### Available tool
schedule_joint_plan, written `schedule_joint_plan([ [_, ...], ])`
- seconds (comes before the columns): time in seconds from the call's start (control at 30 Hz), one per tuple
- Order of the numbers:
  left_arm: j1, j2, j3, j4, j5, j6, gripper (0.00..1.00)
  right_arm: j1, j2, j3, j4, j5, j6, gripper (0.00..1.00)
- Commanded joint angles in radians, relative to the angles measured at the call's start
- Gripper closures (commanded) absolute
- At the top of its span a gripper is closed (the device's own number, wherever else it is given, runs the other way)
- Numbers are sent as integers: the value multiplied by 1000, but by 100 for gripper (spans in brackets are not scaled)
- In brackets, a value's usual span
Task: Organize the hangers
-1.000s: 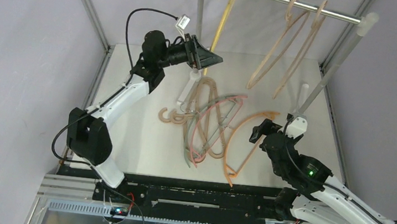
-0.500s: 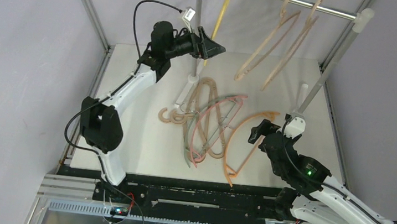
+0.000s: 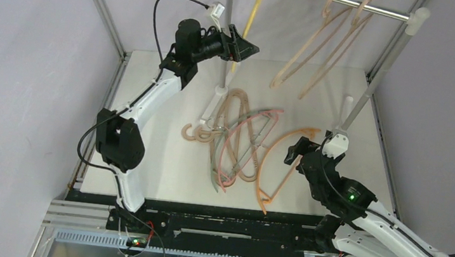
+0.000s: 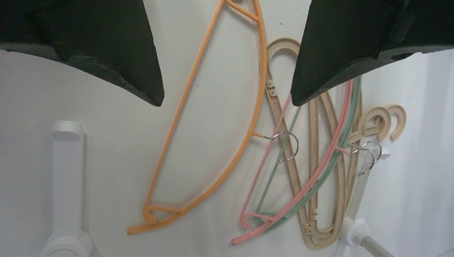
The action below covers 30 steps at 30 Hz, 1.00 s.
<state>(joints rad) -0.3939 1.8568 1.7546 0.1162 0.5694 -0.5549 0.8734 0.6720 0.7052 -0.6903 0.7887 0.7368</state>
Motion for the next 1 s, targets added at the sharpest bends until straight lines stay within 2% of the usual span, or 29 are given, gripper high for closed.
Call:
schedule_joint_plan([
  [0.0, 9, -55, 36, 59, -18, 44, 1, -11, 16, -4, 57, -18, -29, 4],
  [0.23, 16, -32, 121, 94, 15, -4, 0, -13, 39, -5, 64, -28, -30, 4],
  [0.47, 28, -44, 147, 58, 1, 23, 1, -20, 46, -5, 76, -35, -46, 4],
  [0.73, 56, -119, 47, 9, -55, 111, 1, -25, 47, -5, 84, -42, -56, 3],
  [0.97, 133, -224, -94, 96, -38, 67, 1, -27, 50, -18, 92, -47, -48, 0],
])
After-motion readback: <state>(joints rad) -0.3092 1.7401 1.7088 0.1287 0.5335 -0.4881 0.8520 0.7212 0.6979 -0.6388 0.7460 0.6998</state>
